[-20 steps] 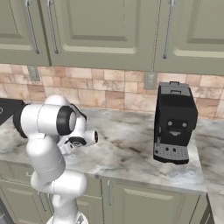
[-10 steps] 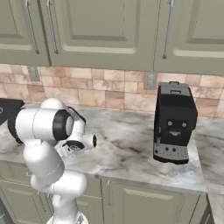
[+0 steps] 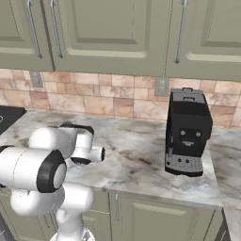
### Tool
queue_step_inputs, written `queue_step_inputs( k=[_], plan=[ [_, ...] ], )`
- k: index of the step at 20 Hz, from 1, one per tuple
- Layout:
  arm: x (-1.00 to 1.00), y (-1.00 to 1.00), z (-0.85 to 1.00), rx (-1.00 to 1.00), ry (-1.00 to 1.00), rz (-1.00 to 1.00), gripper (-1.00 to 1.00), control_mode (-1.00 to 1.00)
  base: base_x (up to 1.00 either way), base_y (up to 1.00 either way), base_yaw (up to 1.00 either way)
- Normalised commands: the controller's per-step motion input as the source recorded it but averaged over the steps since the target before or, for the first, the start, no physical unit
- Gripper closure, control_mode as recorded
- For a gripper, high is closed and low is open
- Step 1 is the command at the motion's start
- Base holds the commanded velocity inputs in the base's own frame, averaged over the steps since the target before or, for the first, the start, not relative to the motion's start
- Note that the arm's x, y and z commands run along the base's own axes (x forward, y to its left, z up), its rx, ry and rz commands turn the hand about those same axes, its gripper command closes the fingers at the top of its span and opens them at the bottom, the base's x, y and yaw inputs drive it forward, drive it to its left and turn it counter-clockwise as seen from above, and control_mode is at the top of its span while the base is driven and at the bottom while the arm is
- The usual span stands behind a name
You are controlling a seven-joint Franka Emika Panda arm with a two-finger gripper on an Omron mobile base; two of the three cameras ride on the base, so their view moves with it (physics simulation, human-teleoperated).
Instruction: Retrieve the wine glasses from the counter and place one next to each plate.
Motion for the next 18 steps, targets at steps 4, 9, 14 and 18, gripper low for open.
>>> queue_step_inputs(
  k=[4,9,14,18],
  plan=[
    [-0.27,0.0,0.74,0.07,0.03,-0.15,1.0,-1.0,0.0,0.0,0.0],
    [-0.31,-0.01,0.57,0.07,0.0,-0.15,1.0,-1.0,0.0,0.0,0.0],
    [-0.55,0.0,0.59,0.08,-0.01,-0.12,1.0,-1.0,0.0,0.0,0.0],
    [-0.81,0.0,0.68,0.06,-0.04,-0.1,1.0,-1.0,0.0,0.0,0.0]
  ],
)
